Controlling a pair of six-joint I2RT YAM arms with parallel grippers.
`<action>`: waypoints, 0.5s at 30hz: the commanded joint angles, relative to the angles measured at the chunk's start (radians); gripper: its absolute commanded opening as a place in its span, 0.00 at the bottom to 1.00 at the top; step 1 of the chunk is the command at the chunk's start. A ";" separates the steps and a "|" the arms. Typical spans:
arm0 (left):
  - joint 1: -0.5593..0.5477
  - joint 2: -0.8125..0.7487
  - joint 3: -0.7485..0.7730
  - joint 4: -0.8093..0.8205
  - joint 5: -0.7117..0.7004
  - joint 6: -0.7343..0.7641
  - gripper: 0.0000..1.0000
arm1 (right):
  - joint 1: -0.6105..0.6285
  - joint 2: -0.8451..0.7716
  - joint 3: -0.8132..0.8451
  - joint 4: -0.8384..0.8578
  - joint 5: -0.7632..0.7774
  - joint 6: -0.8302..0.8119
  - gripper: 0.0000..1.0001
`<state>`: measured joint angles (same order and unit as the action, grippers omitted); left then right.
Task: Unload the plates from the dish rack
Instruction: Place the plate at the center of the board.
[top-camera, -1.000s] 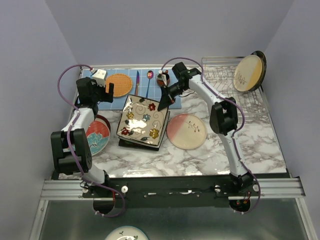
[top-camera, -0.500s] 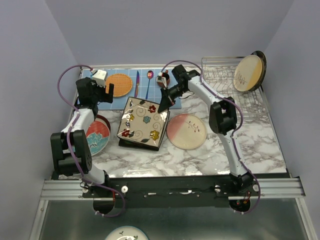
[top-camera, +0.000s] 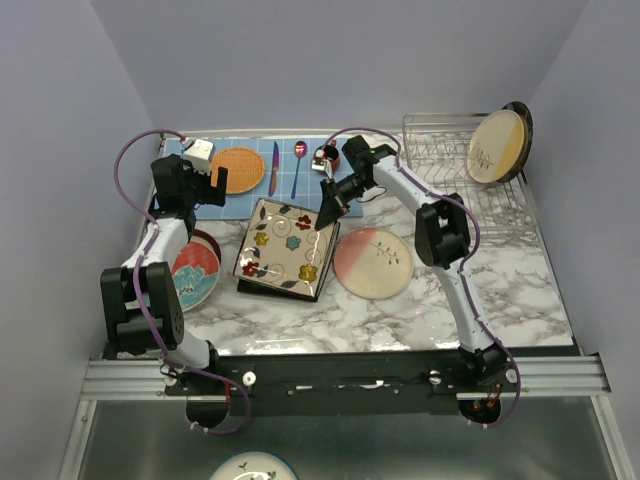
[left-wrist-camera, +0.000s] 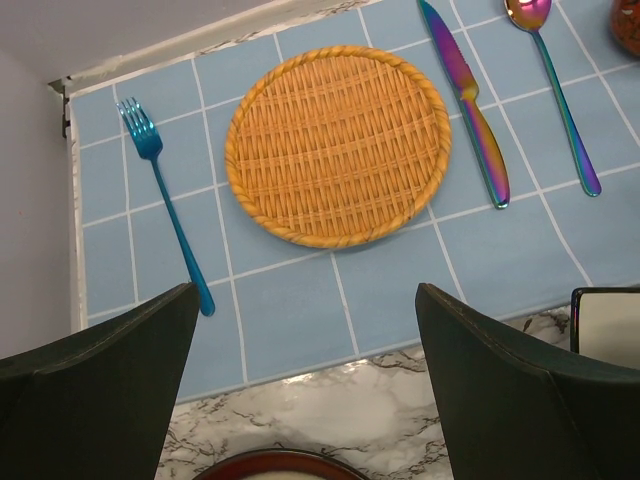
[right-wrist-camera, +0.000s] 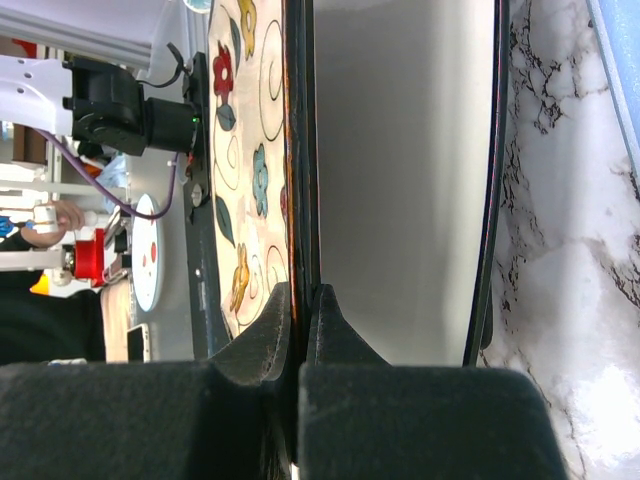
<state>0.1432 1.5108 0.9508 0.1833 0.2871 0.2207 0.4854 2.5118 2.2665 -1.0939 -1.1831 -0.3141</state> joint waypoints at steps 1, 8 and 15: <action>0.004 -0.034 -0.018 0.002 0.000 0.009 0.98 | 0.012 -0.018 0.018 0.000 -0.199 0.032 0.01; 0.004 -0.041 -0.029 0.007 0.009 0.008 0.98 | 0.012 -0.015 0.031 0.002 -0.161 0.033 0.05; 0.004 -0.058 -0.034 0.002 0.015 0.016 0.98 | 0.010 0.008 0.053 0.002 -0.142 0.041 0.13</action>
<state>0.1432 1.4933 0.9298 0.1841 0.2878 0.2207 0.4854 2.5118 2.2665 -1.0931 -1.1736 -0.3061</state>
